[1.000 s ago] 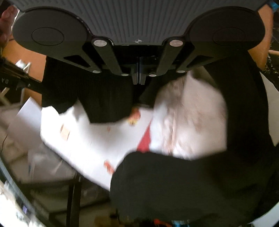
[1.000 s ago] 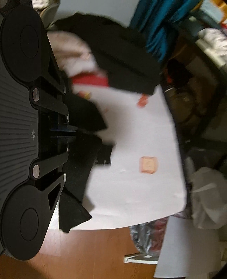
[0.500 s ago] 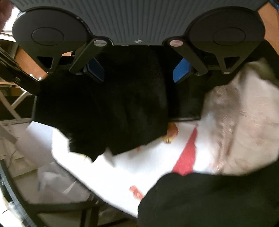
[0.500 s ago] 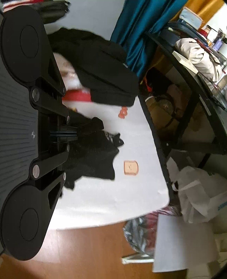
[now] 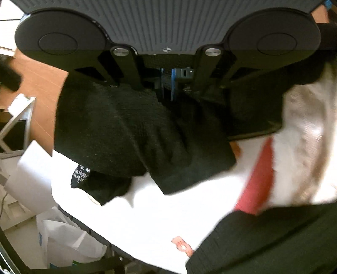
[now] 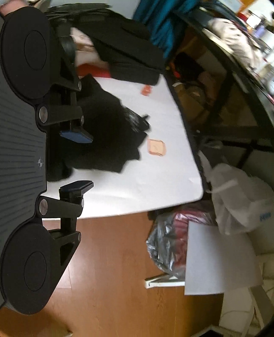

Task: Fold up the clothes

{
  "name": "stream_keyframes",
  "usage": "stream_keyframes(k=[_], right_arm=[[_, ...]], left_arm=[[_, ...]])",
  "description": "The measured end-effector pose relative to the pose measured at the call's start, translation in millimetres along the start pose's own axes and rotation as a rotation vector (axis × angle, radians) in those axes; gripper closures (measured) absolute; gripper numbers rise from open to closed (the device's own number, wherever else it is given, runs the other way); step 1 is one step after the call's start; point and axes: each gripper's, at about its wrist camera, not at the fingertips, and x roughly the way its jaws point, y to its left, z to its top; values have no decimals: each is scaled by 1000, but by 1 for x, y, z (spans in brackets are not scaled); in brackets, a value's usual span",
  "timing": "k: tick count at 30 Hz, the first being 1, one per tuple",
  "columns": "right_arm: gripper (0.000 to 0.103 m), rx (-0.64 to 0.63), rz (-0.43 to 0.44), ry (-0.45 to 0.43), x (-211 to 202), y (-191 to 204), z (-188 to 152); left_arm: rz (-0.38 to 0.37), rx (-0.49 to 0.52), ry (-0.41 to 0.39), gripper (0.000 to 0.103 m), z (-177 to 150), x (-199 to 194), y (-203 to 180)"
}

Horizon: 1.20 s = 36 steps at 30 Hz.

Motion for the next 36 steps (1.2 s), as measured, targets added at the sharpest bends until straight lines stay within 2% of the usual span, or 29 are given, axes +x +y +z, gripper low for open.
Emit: stream_keyframes(k=[1, 4, 6, 8, 11, 12, 13, 14, 15, 16, 18, 21, 25, 29, 30, 31, 33, 36], right_arm=[[62, 7, 0, -7, 0, -3, 5], [50, -14, 9, -24, 4, -2, 18], [37, -51, 16, -30, 12, 5, 24], [29, -105, 16, -25, 29, 18, 26], [26, -175, -9, 17, 64, 36, 25], [28, -198, -20, 35, 78, 42, 24], [33, -211, -24, 51, 87, 45, 22], [59, -226, -13, 74, 95, 47, 20], [88, -242, -1, 99, 102, 49, 19], [93, -247, -1, 114, 105, 49, 18], [97, -263, 8, 107, 99, 46, 16], [100, -258, 12, 103, 89, 35, 14], [100, -199, 13, 102, 76, 16, 10], [101, -166, 21, 99, 67, 5, 0], [101, -161, 25, 99, 66, 4, -2], [101, -155, 29, 98, 64, 3, -4], [101, -146, 40, 97, 61, 0, -6], [101, -145, 54, 100, 58, -2, -8]], left_arm=[[1, -7, -11, 101, -1, -6, 2], [3, -29, -44, 102, -5, -25, 9], [4, -47, -58, 102, -13, -34, 19], [11, -70, -60, 102, -22, -42, 32], [8, -94, -48, 101, -35, -52, 50], [7, -93, -42, 100, -38, -54, 54], [6, -91, -35, 90, -40, -56, 58], [-6, -87, -27, 82, -40, -55, 58], [-19, -83, -19, 60, -40, -54, 58], [-41, -82, -26, 37, -39, -52, 56], [-93, -67, -50, 30, -34, -47, 44], [-112, -15, 23, 23, -24, -26, 11], [-102, 48, 55, 23, -18, -2, -27], [-67, 78, 56, 26, -17, 9, -43], [-67, 80, 44, 42, -19, 8, -43], [-72, 67, 35, 64, -21, 5, -40], [-94, 34, 39, 90, -24, -3, -32], [-55, 39, 8, 95, -32, -21, -21]])
